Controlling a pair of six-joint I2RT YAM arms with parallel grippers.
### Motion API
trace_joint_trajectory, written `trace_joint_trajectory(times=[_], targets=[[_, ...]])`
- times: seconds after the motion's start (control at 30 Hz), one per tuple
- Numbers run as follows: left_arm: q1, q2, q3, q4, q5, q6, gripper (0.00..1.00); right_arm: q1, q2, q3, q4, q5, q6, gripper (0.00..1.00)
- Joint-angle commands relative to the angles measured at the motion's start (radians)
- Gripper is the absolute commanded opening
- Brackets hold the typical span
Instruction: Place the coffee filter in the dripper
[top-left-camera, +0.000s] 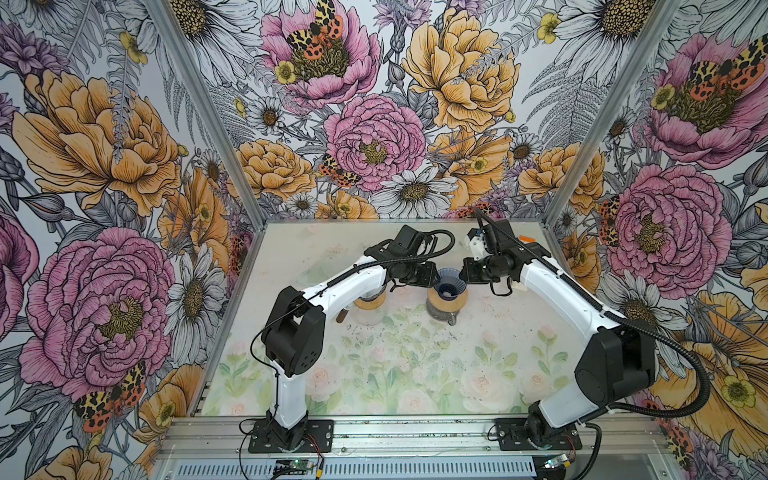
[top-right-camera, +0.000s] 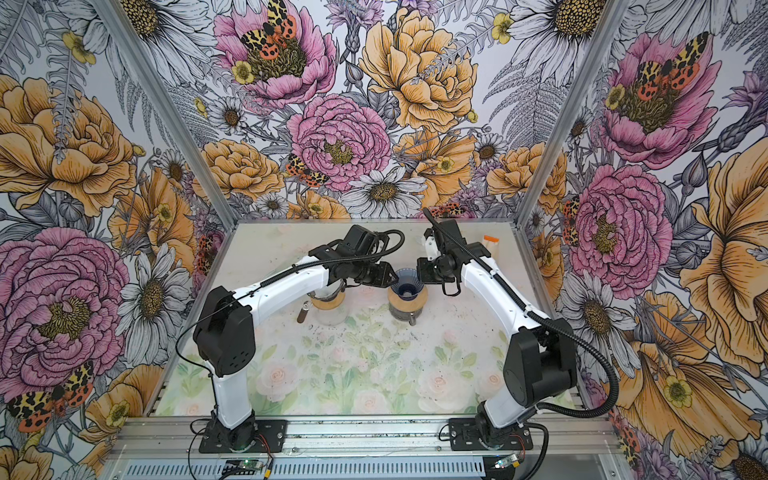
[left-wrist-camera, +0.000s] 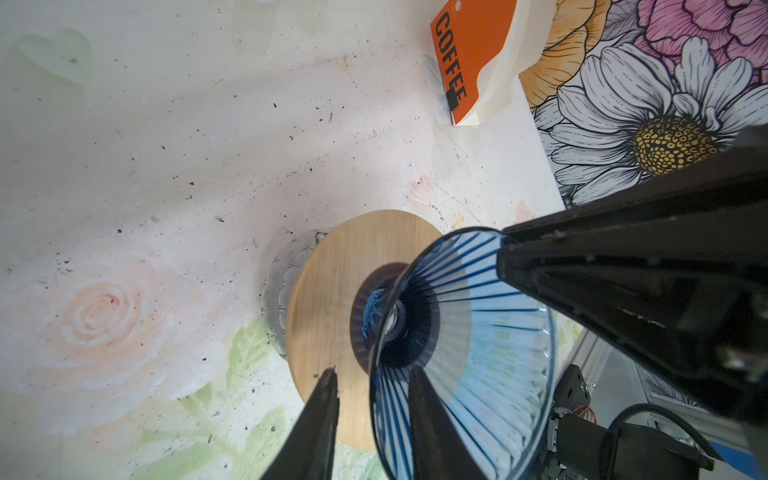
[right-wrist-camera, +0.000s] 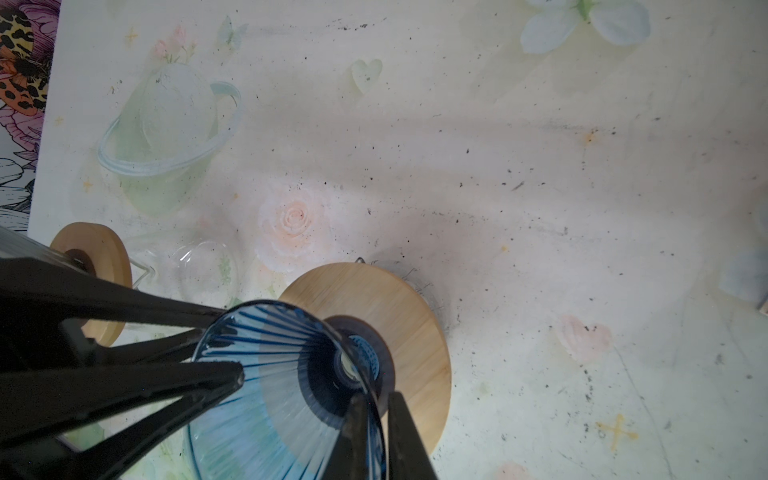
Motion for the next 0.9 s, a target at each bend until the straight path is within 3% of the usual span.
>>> trace_joint_trajectory(times=[0.0, 0.87], targets=[[0.012, -0.035, 0.022, 0.003, -0.005, -0.001, 0.30, 0.006, -0.013, -0.001, 0.011, 0.024, 0.002, 0.16], [0.021, -0.030, 0.015, 0.003, 0.003, -0.001, 0.19, 0.002, -0.016, -0.038, 0.012, 0.053, 0.009, 0.09]])
